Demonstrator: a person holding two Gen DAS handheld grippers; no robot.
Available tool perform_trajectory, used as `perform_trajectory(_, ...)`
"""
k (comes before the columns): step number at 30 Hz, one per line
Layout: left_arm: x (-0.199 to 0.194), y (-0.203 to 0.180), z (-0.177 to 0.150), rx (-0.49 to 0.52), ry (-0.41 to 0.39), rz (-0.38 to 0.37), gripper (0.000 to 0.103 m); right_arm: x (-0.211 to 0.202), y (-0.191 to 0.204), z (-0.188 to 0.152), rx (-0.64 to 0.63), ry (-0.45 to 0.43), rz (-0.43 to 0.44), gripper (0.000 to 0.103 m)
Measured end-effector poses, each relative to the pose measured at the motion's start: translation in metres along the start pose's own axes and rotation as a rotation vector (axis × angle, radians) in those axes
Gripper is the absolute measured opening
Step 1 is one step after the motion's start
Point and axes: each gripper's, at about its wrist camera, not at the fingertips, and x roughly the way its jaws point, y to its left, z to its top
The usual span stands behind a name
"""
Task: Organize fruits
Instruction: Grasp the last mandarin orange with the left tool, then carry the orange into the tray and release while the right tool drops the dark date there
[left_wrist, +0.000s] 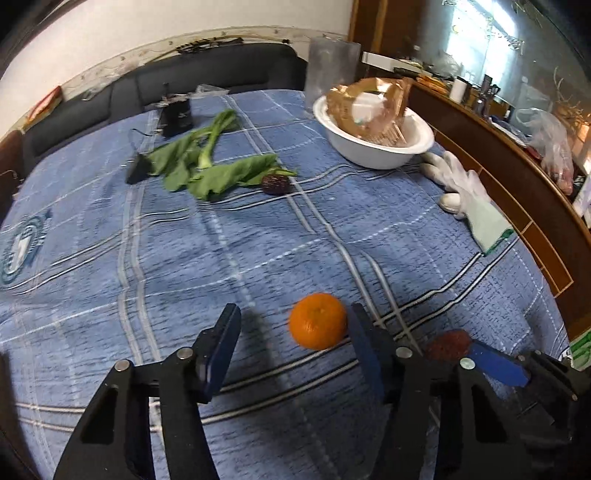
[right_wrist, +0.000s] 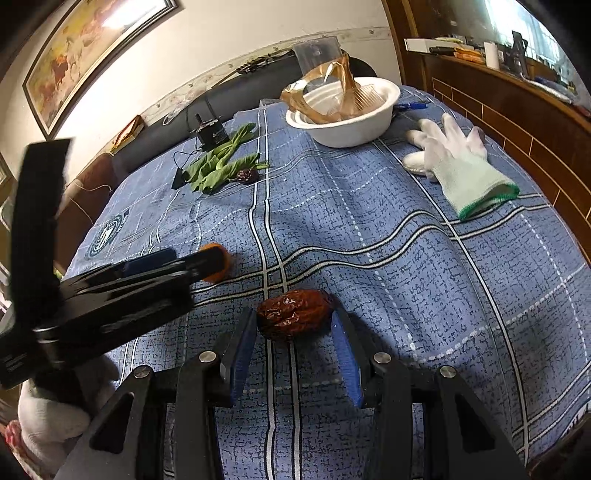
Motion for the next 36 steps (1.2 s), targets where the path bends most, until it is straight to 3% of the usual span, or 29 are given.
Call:
perform_trajectory(1, 0.002, -0.001, 0.000, 0.001, 0.005, -0.021, 0.048, -0.001, 0.001, 0.000, -0.008, -0.005, -0.004, 0.045)
perform_trajectory(3, 0.002, -0.004, -0.001, 0.006, 0.008, -0.061, 0.029, -0.002, 0.003, -0.001, -0.017, -0.009, -0.003, 0.045)
perform_trajectory(8, -0.004, -0.012, -0.006, 0.026, 0.001, -0.040, 0.028, -0.005, 0.007, -0.001, -0.034, -0.021, 0.009, 0.045)
perform_trajectory(14, -0.034, 0.005, -0.015, -0.050, -0.028, -0.043, 0.028, -0.011, 0.011, -0.001, -0.042, -0.048, 0.041, 0.045)
perform_trajectory(20, -0.091, 0.044, -0.040, -0.158, -0.089, -0.024, 0.029, -0.015, 0.021, -0.004, -0.074, -0.072, 0.062, 0.045)
perform_trajectory(30, -0.217, 0.163, -0.131, -0.377, -0.195, 0.228, 0.029, -0.015, 0.044, -0.013, -0.147, -0.074, 0.049, 0.045)
perform_trajectory(36, -0.259, 0.235, -0.166, -0.463, -0.181, 0.374, 0.029, -0.036, 0.115, -0.018, -0.254, -0.041, 0.185, 0.045)
